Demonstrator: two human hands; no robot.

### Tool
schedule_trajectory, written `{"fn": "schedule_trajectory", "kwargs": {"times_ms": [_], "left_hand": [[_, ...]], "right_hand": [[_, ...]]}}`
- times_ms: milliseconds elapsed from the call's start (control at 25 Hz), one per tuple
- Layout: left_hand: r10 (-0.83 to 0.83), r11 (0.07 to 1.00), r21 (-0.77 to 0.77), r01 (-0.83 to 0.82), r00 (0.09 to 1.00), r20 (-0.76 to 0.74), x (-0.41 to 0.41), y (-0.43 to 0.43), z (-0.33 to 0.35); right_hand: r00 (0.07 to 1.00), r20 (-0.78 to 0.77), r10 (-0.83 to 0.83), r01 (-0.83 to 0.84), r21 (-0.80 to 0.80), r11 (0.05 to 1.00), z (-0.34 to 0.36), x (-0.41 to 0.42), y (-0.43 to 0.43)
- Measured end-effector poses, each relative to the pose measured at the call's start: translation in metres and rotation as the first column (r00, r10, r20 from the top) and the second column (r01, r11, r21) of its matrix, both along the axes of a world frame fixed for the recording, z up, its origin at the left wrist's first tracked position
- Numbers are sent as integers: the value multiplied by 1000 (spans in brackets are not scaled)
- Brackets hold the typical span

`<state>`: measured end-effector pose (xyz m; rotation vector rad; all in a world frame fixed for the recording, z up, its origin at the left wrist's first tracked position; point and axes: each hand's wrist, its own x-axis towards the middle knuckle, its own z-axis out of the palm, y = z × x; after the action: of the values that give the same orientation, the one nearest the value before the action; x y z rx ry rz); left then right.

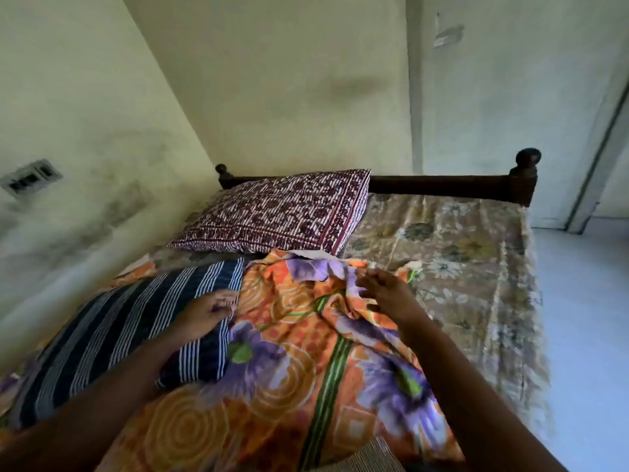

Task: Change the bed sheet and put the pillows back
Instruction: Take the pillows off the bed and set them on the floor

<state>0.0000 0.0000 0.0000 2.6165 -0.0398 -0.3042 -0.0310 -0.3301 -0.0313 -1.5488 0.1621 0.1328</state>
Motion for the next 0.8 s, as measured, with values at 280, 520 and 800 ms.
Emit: {"fn": "schedule_trajectory", "kwargs": {"times_ms": [280,520,800], "left_hand": [[-52,963,265,38,998,45,195,106,-80],[31,879,469,-84,992,120,264,139,-145],[39,897,374,-236,885,464,268,136,-172]], "right_hand": [[949,180,-259,272,-46,961,-44,86,98],[918,393,48,226,-620,752,-34,181,165],[912,95,400,52,-992,117,-73,320,238]]}}
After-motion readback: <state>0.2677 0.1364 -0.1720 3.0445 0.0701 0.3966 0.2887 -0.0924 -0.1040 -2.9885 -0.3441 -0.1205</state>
